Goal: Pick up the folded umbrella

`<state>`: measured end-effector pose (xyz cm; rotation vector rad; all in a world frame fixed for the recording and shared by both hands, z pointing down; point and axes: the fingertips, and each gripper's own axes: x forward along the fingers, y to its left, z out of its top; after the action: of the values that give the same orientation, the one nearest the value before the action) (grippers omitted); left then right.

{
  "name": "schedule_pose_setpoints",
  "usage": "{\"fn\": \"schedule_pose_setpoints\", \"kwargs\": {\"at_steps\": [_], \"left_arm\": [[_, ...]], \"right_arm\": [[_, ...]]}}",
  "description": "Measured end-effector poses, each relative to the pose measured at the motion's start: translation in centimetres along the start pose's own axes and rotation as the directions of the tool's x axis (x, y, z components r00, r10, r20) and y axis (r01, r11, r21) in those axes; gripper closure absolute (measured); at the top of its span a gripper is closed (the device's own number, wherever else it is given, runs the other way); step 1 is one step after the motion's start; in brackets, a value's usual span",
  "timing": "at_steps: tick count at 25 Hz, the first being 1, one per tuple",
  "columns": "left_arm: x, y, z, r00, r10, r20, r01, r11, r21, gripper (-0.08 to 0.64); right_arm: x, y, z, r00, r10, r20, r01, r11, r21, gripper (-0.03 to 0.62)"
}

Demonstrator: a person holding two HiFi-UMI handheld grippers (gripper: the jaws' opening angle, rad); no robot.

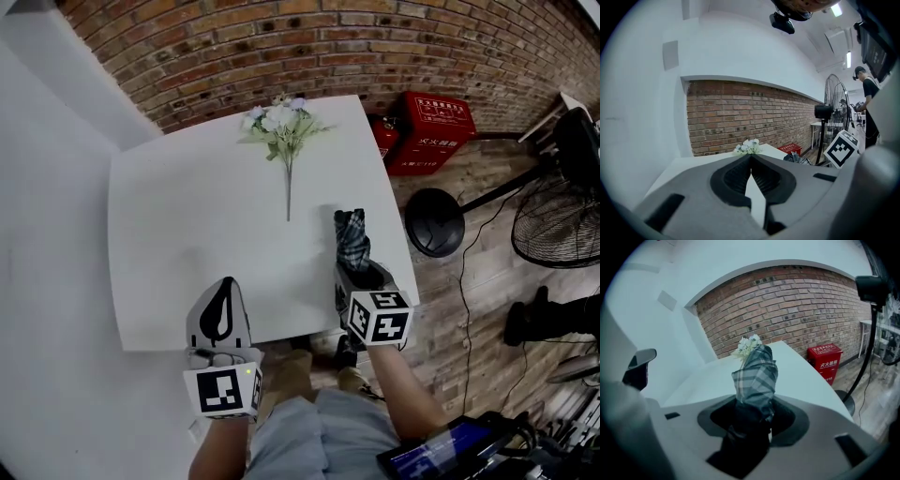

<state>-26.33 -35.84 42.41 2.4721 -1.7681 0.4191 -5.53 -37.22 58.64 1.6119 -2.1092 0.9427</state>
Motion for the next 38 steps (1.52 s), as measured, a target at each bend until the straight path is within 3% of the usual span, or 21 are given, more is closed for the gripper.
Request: {"fn": "schedule_pose_setpoints", "kwargs": {"at_steps": [18,38], "left_arm": [[-2.0,-3.5,4.3,0.996,-0.007,0.089,0.004,1.000,0.026,0.554],[-6.7,-8.3,10.3,0.974,-0.005,0.228,-0.008,0.998,0.056,0.554]], "right_arm": [[-6.6,0.7,6.8,0.979,0.029,0.204,-0.004,0.992,-0.125,0.394],[-17.8,2.3,13.1,0.901,0.108,0.421,0.001,0.968,-0.250,0.393]]}}
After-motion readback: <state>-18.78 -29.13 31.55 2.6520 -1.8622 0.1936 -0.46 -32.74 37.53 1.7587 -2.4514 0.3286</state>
